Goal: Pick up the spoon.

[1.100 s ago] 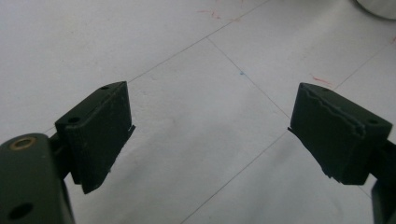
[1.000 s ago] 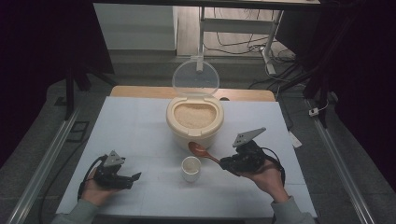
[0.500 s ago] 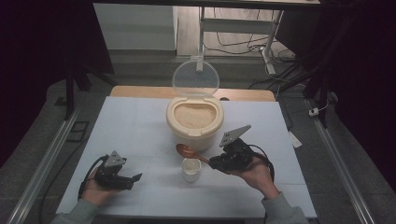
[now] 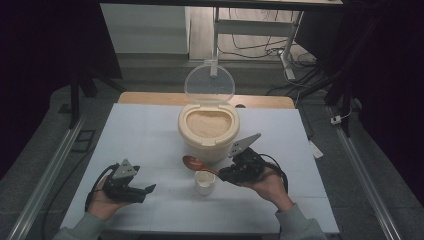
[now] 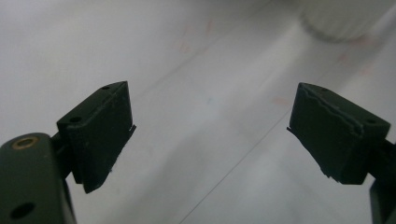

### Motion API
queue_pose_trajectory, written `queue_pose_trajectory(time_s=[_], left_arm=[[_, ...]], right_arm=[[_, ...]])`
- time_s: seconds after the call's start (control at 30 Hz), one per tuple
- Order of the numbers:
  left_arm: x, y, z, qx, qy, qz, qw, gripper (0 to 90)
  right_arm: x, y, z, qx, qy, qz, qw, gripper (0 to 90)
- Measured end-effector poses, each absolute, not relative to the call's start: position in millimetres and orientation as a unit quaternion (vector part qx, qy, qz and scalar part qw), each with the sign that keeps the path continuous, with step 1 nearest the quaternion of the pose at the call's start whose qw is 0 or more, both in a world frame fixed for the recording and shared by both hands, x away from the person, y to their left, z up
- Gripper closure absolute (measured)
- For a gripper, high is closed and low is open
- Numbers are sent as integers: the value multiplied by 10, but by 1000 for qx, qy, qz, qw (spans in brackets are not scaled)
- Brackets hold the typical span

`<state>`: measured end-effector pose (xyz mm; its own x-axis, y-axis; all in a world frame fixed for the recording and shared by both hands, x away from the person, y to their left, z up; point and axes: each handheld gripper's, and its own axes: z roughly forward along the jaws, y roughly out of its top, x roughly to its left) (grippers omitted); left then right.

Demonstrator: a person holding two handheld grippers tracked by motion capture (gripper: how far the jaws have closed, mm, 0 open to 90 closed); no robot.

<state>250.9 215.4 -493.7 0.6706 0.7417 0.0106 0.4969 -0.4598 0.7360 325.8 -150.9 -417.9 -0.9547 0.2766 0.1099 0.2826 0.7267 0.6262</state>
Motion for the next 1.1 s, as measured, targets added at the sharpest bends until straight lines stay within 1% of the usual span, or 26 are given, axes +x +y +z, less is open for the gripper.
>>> queue_pose_trajectory(time_s=[0.03,0.23,0.4,0.7,0.83,0.87,0.97,1.0,1.1], left_arm=[[2509,2154,-4937,838,370,168,365,138],[2453,1908,-4489,849,303,177,396,149],[2508,1710,-4308,864,266,163,395,156],[2613,1328,-4177,896,207,146,366,189],[2670,1221,-4155,904,193,137,355,238],[2684,1197,-4154,907,189,136,352,238],[2729,1133,-4161,915,175,122,342,289],[2743,1111,-4169,918,171,117,339,289],[2782,1055,-4189,926,162,103,325,343]], right_arm=[[3258,-1509,-4179,-150,-929,-338,4,798],[3245,-1418,-4197,-139,-933,-333,8,798],[3210,-1344,-4209,-125,-937,-327,7,798],[3162,-1264,-4212,-109,-941,-321,4,798],[3132,-1219,-4221,-97,-943,-318,3,798],[3132,-1219,-4221,-97,-943,-318,3,798],[3112,-1179,-4233,-88,-945,-314,0,798],[3112,-1179,-4233,-88,-945,-314,0,798],[3089,-1142,-4243,-76,-949,-307,-1,798]])
